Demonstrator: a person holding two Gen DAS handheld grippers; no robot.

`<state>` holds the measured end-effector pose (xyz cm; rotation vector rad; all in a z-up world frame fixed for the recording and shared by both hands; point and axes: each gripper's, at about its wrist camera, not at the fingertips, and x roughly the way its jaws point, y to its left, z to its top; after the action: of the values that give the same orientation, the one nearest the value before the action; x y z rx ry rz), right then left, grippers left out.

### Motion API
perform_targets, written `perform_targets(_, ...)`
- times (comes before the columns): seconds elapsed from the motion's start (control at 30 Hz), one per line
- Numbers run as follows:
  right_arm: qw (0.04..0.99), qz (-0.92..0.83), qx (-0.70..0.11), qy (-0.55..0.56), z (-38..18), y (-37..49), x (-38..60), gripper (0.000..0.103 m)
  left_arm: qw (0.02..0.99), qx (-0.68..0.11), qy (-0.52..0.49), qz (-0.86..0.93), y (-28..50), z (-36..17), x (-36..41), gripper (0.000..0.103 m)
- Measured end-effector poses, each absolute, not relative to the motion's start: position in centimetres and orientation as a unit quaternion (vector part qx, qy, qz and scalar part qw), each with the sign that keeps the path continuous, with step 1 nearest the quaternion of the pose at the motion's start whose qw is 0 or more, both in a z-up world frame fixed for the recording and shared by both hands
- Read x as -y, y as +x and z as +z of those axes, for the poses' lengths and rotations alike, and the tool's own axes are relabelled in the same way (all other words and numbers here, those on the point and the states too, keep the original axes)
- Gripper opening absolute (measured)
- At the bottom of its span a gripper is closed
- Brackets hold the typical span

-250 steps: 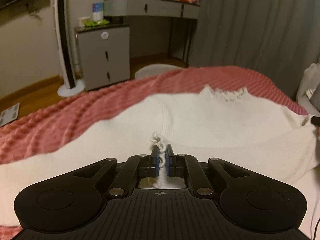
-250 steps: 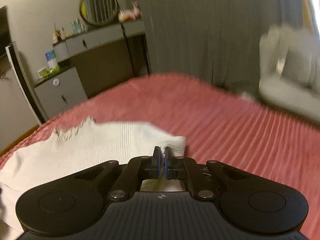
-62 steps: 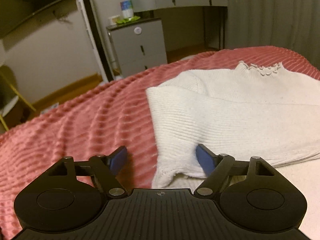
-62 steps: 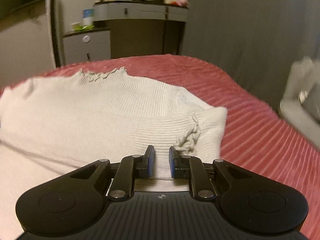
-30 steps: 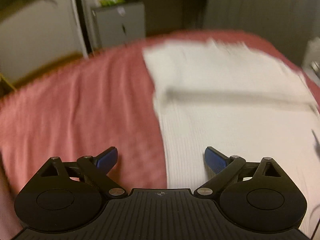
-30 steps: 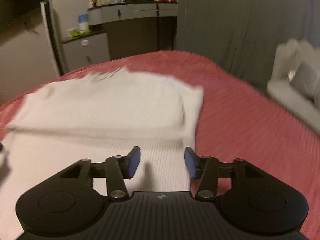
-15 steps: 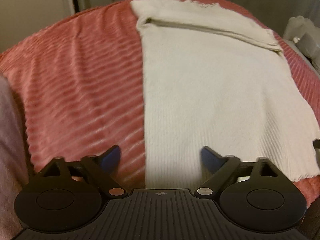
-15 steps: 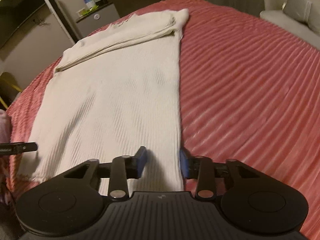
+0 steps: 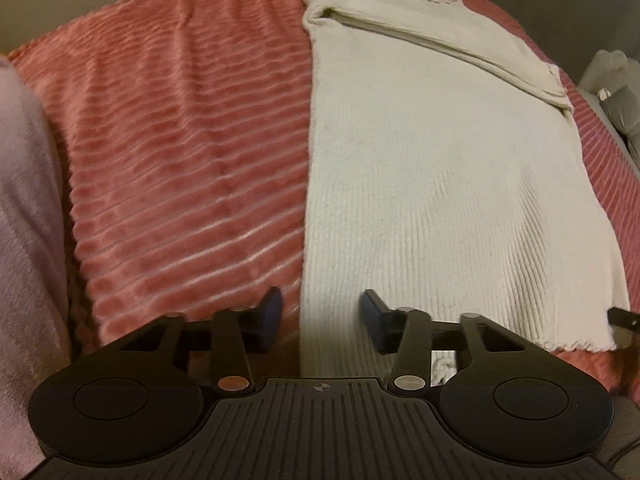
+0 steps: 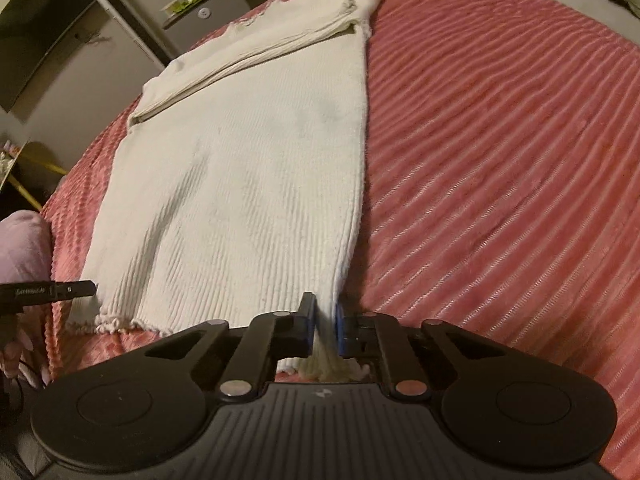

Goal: Fold small clothes
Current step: 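Grasp the sweater hem with both tools and lift it toward the collar, then carry the pinched hem over the body toward the collar with both tools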

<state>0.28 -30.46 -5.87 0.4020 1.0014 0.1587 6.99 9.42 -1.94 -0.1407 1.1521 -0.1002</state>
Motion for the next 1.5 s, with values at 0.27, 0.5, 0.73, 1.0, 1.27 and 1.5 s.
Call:
perform_targets(0.27, 0.849, 0.08, -0.47, 0.228, -5.6, 0.4, 31.0, 0.007, 0.82, -0.56, -0.1, -0.063, 7.4, -1.8, -10.7, 0.016)
perform_targets(0.5, 0.842, 0.079, -0.477, 0.239, -5.7, 0.7, 30.9, 0.009, 0.806, -0.575, -0.086, -0.11, 7.3, -2.1, -9.9, 0.034)
perform_targets(0.73, 0.834, 0.079, -0.498, 0.225, -5.9, 0.9, 30.3, 0.012, 0.797, -0.586, -0.082, -0.122, 7.4, -2.5, -9.3, 0.012)
perform_targets(1.0, 0.834, 0.107, -0.448, 0.304, -3.0, 1.5, 31.1, 0.007, 0.818, -0.533, -0.15, -0.157, 8.3, 2.1, -12.1, 0.011)
perform_targets(1.27, 0.861, 0.078, -0.366, 0.344, 0.7, 7.7, 31.3, 0.007, 0.859, -0.439, -0.232, -0.12, 15.1, 6.8, -14.5, 0.011)
perform_targets(1.5, 0.878, 0.008, -0.344, 0.332, 0.1, 14.5, 31.9, 0.01, 0.889, -0.403, -0.212, -0.048, 20.8, 6.4, -14.9, 0.013)
